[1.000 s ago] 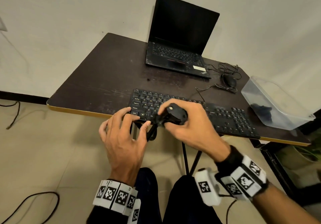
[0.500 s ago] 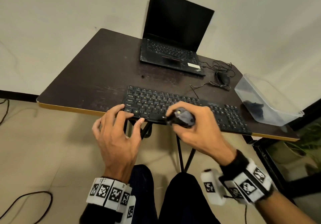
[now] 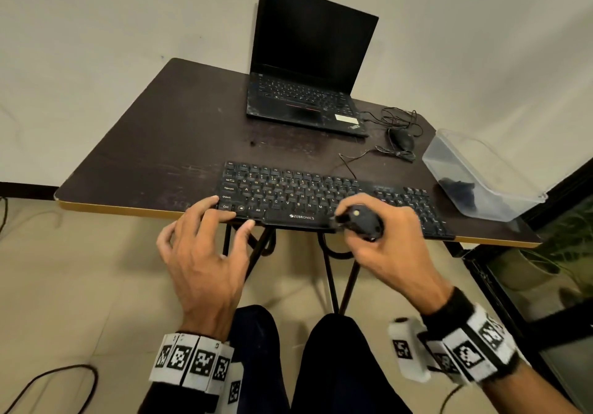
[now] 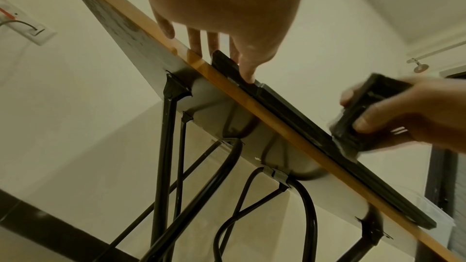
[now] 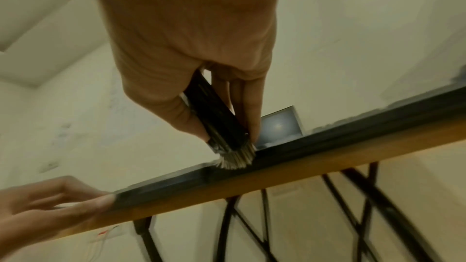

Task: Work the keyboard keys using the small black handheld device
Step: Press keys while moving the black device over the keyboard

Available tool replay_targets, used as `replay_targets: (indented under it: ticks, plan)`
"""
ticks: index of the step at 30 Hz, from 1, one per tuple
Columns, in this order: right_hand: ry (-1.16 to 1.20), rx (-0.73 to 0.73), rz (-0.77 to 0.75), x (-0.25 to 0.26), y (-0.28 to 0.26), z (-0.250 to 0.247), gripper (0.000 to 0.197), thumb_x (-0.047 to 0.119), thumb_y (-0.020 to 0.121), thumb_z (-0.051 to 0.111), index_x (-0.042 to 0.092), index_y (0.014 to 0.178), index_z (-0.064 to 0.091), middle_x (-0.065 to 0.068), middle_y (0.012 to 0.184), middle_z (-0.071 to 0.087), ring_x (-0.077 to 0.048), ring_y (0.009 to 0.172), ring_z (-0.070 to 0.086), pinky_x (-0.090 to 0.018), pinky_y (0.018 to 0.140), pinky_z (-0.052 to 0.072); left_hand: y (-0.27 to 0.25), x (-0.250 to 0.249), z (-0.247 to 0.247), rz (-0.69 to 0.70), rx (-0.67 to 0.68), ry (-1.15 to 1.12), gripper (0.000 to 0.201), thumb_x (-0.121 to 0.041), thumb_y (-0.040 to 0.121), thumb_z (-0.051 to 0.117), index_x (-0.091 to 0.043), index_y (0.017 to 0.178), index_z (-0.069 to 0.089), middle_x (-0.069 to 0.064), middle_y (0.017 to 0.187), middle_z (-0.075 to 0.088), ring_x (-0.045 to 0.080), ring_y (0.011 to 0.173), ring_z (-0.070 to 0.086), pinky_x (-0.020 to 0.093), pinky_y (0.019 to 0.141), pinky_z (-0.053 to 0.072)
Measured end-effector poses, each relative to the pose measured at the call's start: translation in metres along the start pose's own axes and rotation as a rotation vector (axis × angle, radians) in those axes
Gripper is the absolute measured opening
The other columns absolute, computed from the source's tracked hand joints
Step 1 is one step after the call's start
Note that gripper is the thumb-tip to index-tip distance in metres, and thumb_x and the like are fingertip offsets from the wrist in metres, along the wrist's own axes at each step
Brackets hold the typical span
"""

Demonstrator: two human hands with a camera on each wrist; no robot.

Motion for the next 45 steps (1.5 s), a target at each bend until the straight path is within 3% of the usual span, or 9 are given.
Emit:
replay_targets:
  ticks: [7,10,13,17,21,27,31,39,45]
  plan:
    - [-0.056,-0.166,0.203,-0.059,-0.026,-0.055,0.04,0.001,0.08,0.082,0.036,0.098,0.073,0.013,0.092,0.078,-0.012,0.085,0.073,-0.024,0.082,0.059,-0.001,0.0,0.0,-0.007,0.0,0.012,0.026,-0.041,0.093,0.076,-0.019,0.104,0.07,-0.004,0.136,0.066,0.022,0.121,0.064,0.054,0.101,0.038]
    - [0.044,-0.204,0.236,-0.055,-0.019,-0.048,0.038,-0.001,0.079,0.079,0.033,0.096,0.075,0.01,0.093,0.078,-0.014,0.09,0.074,-0.039,0.086,0.062,-0.001,0.001,0.002,-0.007,0.009,0.008,0.026,-0.041,0.092,0.076,-0.019,0.105,0.069,-0.003,0.136,0.066,0.023,0.122,0.063,0.054,0.101,0.038]
    - [0.191,-0.136,0.154,-0.018,-0.001,-0.011,0.038,-0.002,0.078,0.077,0.031,0.097,0.076,0.006,0.095,0.08,-0.017,0.091,0.077,-0.046,0.085,0.064,-0.002,0.002,0.003,-0.013,-0.001,0.0,0.026,-0.04,0.091,0.076,-0.019,0.105,0.069,-0.003,0.135,0.066,0.023,0.124,0.063,0.054,0.101,0.038]
    - [0.264,0.024,0.047,0.051,0.035,0.052,0.032,0.005,0.078,0.074,0.031,0.096,0.074,0.012,0.087,0.079,-0.011,0.079,0.074,-0.034,0.073,0.062,-0.001,0.002,0.001,-0.008,0.013,-0.01,0.026,-0.04,0.092,0.074,-0.019,0.107,0.069,-0.002,0.136,0.065,0.022,0.126,0.061,0.053,0.102,0.036]
    - [0.153,0.15,-0.009,0.083,0.063,0.072,0.026,0.012,0.072,0.07,0.027,0.093,0.073,0.007,0.082,0.077,-0.019,0.077,0.071,-0.037,0.074,0.06,0.0,0.0,0.0,0.023,0.029,0.0,0.024,-0.038,0.093,0.073,-0.02,0.107,0.069,-0.003,0.136,0.065,0.022,0.124,0.062,0.055,0.101,0.037]
    - [-0.037,0.164,0.183,-0.018,0.051,-0.004,0.026,0.017,0.071,0.075,0.038,0.086,0.074,0.015,0.086,0.079,-0.006,0.085,0.073,-0.028,0.078,0.056,0.0,0.0,-0.001,0.013,0.011,0.004,0.026,-0.043,0.091,0.075,-0.021,0.104,0.071,-0.005,0.134,0.067,0.02,0.12,0.063,0.055,0.102,0.039]
    - [-0.122,0.173,0.259,-0.058,0.04,-0.034,0.034,0.011,0.071,0.074,0.039,0.089,0.074,0.013,0.086,0.078,-0.013,0.085,0.074,-0.041,0.084,0.062,-0.001,0.0,0.0,0.008,-0.001,-0.001,0.024,-0.041,0.091,0.076,-0.021,0.103,0.071,-0.005,0.133,0.066,0.02,0.12,0.063,0.054,0.101,0.039]
    - [0.23,0.406,-0.071,0.058,0.099,0.067,0.029,0.009,0.074,0.074,0.032,0.092,0.077,0.011,0.096,0.08,-0.012,0.093,0.075,-0.042,0.091,0.061,-0.001,0.003,0.001,-0.003,0.001,-0.005,0.027,-0.041,0.091,0.076,-0.019,0.105,0.071,-0.003,0.134,0.066,0.021,0.123,0.062,0.052,0.101,0.038]
    - [0.213,0.558,-0.197,0.12,0.125,0.12,0.028,0.01,0.073,0.072,0.031,0.09,0.075,0.012,0.081,0.074,-0.007,0.076,0.067,-0.029,0.074,0.056,0.0,0.004,0.001,0.016,0.01,0.023,0.027,-0.043,0.092,0.076,-0.019,0.105,0.072,-0.002,0.132,0.066,0.022,0.122,0.063,0.055,0.099,0.04]
Point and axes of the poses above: each hand's wrist, its own y-axis towards the middle knuckle, its own z-axis out of the palm, x = y × z, the point moved 9 cm from there along y, towards the middle knuckle
